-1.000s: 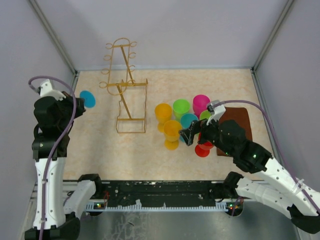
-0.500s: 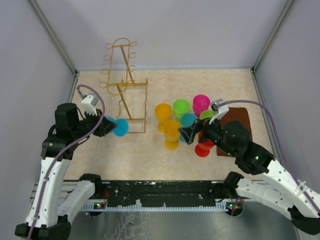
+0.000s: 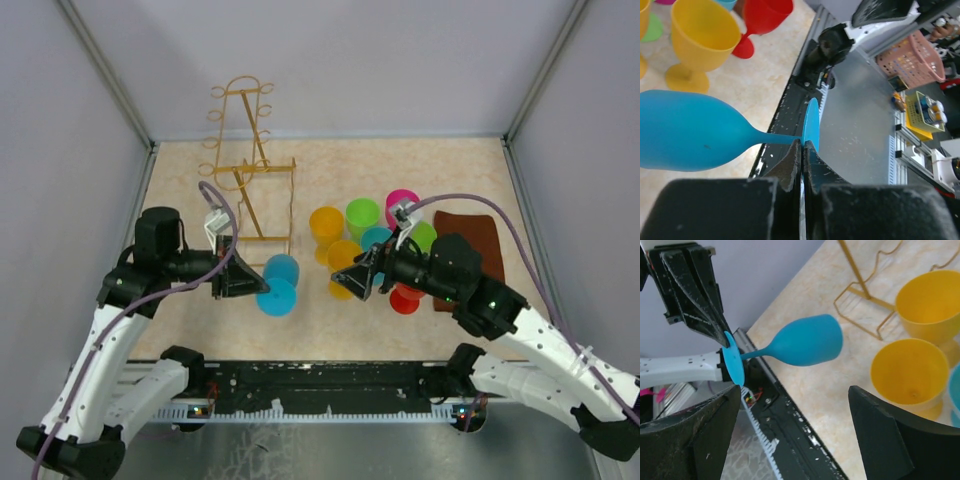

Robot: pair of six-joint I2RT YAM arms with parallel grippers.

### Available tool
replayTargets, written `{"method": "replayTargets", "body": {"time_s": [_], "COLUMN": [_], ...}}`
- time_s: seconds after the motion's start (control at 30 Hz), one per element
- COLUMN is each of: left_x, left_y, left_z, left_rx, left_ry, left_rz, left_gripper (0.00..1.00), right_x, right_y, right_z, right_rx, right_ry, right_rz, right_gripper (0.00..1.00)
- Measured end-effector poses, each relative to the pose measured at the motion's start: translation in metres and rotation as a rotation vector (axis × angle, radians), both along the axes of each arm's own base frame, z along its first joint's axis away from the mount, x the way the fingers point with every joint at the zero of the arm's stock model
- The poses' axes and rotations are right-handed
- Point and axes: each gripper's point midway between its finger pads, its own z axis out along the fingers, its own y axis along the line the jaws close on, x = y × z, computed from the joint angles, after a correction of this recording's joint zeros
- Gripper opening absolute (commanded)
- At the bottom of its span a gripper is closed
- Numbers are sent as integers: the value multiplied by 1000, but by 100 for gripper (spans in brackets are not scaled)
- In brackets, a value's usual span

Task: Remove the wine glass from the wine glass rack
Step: Place the wine glass at the center of the board.

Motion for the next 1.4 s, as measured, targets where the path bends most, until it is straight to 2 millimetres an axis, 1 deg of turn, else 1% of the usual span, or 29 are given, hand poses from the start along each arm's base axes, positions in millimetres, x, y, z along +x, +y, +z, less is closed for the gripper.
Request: {"method": "replayTargets", "body": {"time_s": [0.07, 0.2, 0.27, 0.37, 0.47, 0.57, 0.6, 0.63, 0.77, 0.8, 0.87, 0.93, 1.03, 1.1, 1.2, 1.27, 1.33, 1.37, 1.4], "left_x": [-4, -10, -12, -13, -13, -9, -8, -6, -4, -5, -7, -8, -10, -13, -18, -20, -20, -20, -20], "left_y": [-4, -12, -15, -22, -28, -32, -34, -35, -39, -40, -41, -41, -41, -41, -41, -40, -40, -40, -41], "left_z": [9, 21, 24, 25, 26, 26, 26, 26, 25, 26, 27, 29, 30, 27, 22, 21, 21, 21, 21], "left_rx": [-40, -86, -99, -113, -122, -126, -129, -131, -139, -142, -147, -151, -160, -161, -158, -159, -159, -159, -160], "left_ry": [-8, -27, -33, -35, -40, -51, -52, -54, -56, -55, -57, -57, -71, -67, -55, -55, -55, -56, -59], "left_rz": [-40, -91, -106, -122, -125, -109, -104, -100, -92, -94, -98, -96, -107, -115, -129, -135, -132, -131, -133], "left_gripper": [0, 0, 0, 0, 0, 0, 0, 0, 0, 2, 11, 18, 23, 21, 14, 1, 0, 0, 0], "right_x": [-6, -16, -20, -26, -35, -40, -42, -43, -50, -51, -52, -51, -49, -47, -44, -44, -45, -46, -47], "right_y": [11, 37, 46, 58, 67, 73, 74, 75, 79, 80, 80, 80, 81, 81, 81, 81, 81, 81, 80], "right_z": [-3, -14, -16, -12, -7, -5, -4, -4, -1, 0, 0, 0, 1, 4, 6, 7, 10, 11, 12], "right_rx": [6, 11, 22, 51, 69, 78, 81, 84, 94, 98, 95, 96, 98, 103, 105, 105, 108, 109, 110], "right_ry": [28, 104, 135, 146, 144, 138, 139, 140, 136, 131, 131, 130, 118, 99, 77, 68, 54, 48, 44], "right_rz": [61, 190, 237, 301, 362, 400, 411, 418, 458, 466, 470, 465, 458, 449, 437, 440, 452, 456, 458], "right_gripper": [81, 71, 69, 66, 60, 52, 48, 38, 5, 0, 0, 0, 0, 0, 0, 0, 0, 11, 25]}}
